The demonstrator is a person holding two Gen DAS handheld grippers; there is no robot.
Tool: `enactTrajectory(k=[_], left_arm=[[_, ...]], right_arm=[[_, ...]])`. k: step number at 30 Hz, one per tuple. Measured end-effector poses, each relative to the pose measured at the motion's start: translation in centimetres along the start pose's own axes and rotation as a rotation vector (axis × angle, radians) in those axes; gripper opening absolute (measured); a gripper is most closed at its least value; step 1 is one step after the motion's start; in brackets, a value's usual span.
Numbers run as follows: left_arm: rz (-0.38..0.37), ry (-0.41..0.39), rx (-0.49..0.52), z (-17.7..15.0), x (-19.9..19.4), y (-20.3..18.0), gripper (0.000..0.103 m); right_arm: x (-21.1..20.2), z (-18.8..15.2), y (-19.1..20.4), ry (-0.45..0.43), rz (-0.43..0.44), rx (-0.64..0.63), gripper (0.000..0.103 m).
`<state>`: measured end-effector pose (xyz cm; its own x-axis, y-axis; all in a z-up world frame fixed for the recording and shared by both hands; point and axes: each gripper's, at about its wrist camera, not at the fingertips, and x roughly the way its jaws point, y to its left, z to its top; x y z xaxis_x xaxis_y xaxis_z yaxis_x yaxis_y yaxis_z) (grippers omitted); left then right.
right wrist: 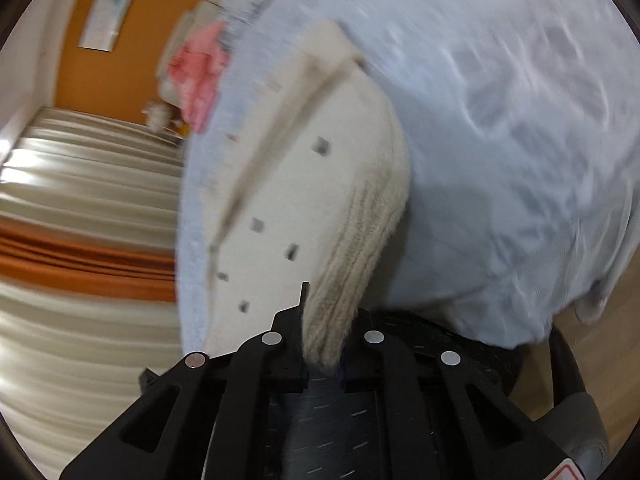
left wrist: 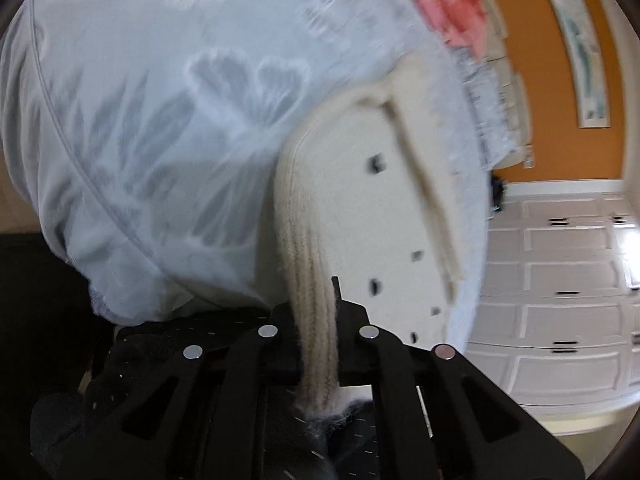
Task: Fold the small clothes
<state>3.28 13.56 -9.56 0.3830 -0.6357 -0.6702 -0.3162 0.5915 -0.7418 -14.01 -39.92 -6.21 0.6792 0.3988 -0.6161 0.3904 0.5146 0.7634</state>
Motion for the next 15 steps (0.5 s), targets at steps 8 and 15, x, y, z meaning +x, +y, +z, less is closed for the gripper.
enactTrajectory(k=[8,15], left_arm=[[-0.100,-0.034,0.085,-1.5,-7.0,-2.3,0.007],[-0.025,0.012,0.107,-7.6,-11.7,0.9,0.006]], right_arm=[[-6.0,-3.2,2.8,0.000,-0.083,-0.164,0.007],[-10.0,-9.0,1.2,0.052,-0.116,-0.167,0.007]])
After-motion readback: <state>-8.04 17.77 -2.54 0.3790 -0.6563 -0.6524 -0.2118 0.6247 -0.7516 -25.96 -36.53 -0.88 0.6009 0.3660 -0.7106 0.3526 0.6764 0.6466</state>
